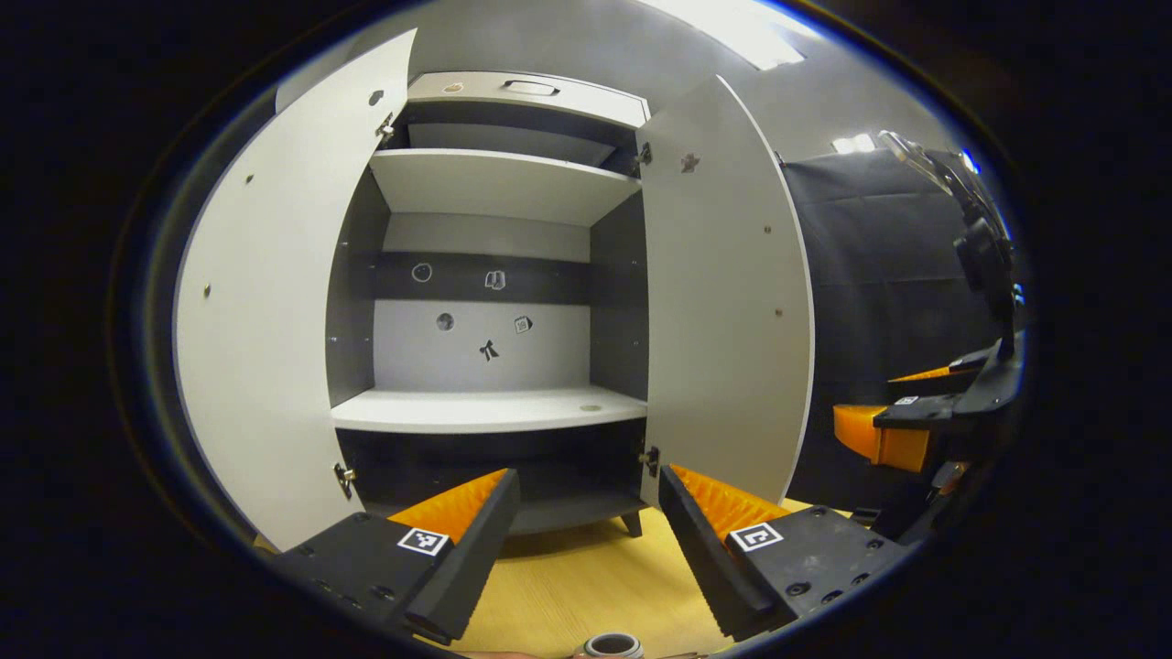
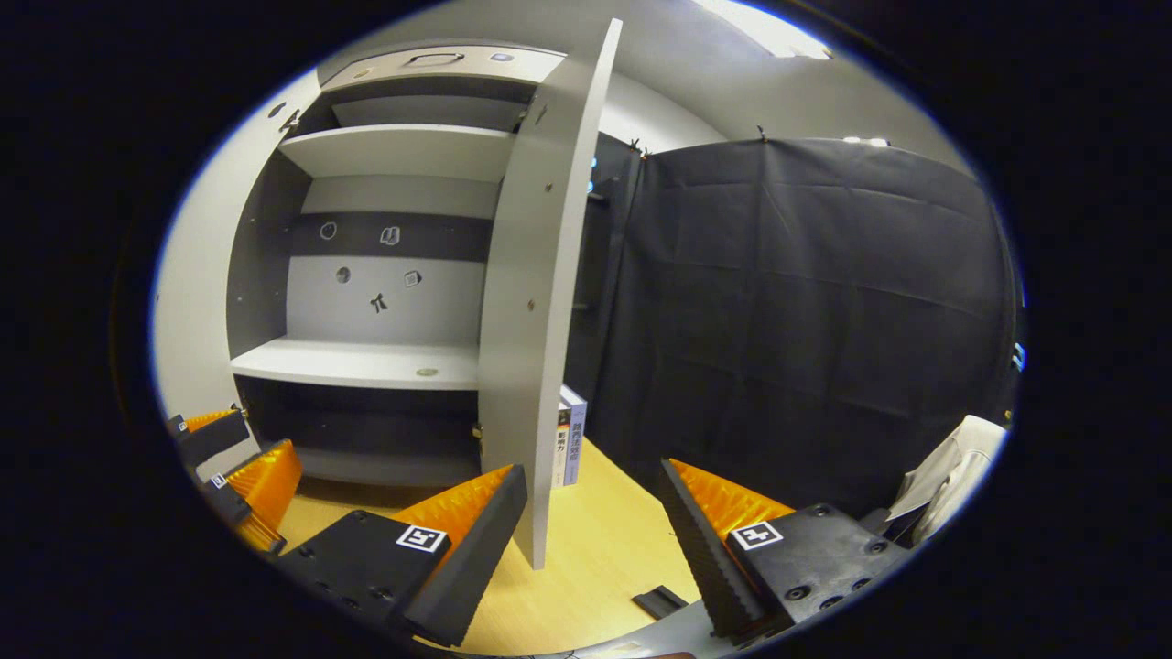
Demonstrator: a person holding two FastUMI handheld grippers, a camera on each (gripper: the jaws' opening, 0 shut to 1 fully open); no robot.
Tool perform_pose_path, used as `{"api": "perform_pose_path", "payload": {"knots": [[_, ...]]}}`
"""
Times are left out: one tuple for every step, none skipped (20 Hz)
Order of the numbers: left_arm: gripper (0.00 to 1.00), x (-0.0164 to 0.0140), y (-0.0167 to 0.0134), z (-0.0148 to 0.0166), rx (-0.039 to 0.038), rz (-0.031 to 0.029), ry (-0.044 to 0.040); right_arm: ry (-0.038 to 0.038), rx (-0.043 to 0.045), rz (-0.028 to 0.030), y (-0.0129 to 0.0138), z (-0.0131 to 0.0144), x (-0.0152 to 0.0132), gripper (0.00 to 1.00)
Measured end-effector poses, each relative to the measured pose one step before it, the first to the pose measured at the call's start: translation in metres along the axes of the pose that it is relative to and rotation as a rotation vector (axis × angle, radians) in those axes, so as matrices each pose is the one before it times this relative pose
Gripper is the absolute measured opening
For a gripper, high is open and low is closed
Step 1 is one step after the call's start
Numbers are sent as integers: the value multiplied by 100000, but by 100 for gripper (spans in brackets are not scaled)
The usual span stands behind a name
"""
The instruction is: Grasp the bottle in the cabinet with the left hand and place it on the coaster, then close the right door with the right hand and the left door with the left hand.
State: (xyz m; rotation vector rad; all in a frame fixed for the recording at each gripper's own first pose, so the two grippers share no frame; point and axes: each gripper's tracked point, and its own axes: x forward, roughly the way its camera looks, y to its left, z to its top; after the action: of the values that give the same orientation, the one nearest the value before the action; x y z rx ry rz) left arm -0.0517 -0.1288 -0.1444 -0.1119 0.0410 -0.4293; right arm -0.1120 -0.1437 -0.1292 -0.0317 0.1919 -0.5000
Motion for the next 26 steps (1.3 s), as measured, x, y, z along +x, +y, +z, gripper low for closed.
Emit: {"api": "perform_pose_path", "payload": {"knots": [[96,415,-167,1722,-216,-1756,-1573,-809,534,-1971,-676,1019,98,96],[96,407,-194,1501,603,-1082,-1583,-1163,901,-1381,-617,1006,77,96],[96,302,-13,1397,1189,-94,-1628,-1857,1052,-1085,-697,1150,256,96],[96,257,-40,1090,1166,423,-1541,-1588,565,-1078,-766,1045,508,96],[96,161,-114,825,540,210,-768,-1688,373,-899,-881,1094,677,96],[96,185,-313,451,-229,-85,52,-1930,141,-711,-918,962,920,96],[96,146,-265,335,-912,-122,730,-1893,-87,-468,-786,999,1157,97],[96,128,-195,311,-899,593,495,-1708,-42,318,-596,765,1379,97],[96,204,100,323,-346,2114,457,-833,274,1281,-278,544,1448,97],[96,270,328,247,293,3023,436,-1057,1198,2352,65,466,1463,97],[96,276,369,309,1195,3898,620,-1680,1947,3139,274,574,1481,97],[96,153,460,135,1346,4062,359,-882,1240,2836,113,247,1571,97],[96,-25,585,358,1402,4995,-89,-876,122,3571,264,54,1330,97],[96,-83,583,410,966,4868,-360,-1153,-601,2922,87,191,1510,97],[96,-232,478,315,41,4493,-356,-1453,-498,2949,61,316,1279,97],[96,-256,348,-27,-615,3641,571,-396,472,3696,285,34,1014,97],[96,-357,370,-83,-841,3329,1171,956,1716,5251,848,-259,787,97],[96,-396,571,-116,-664,3591,1187,1253,2452,5783,1072,-360,491,97],[96,-460,764,-74,-342,4027,866,672,1656,3095,683,-157,504,97],[96,-380,1021,-151,93,4517,1037,-442,1423,3207,407,176,-242,96],[96,-400,906,-89,251,3811,812,213,1510,1769,373,-73,-45,91],[96,-235,820,-83,160,3198,613,481,1423,1012,326,-76,295,89],[96,-218,601,-81,-25,2323,700,733,474,1266,383,-188,5,86],[96,-194,683,-113,-262,2165,482,261,-295,325,131,37,10,83],[96,-21,612,16,-324,1826,324,348,-490,-374,66,112,21,77],[96,-12,470,49,-248,1579,58,40,-350,-1260,-159,-112,-375,74]]}}
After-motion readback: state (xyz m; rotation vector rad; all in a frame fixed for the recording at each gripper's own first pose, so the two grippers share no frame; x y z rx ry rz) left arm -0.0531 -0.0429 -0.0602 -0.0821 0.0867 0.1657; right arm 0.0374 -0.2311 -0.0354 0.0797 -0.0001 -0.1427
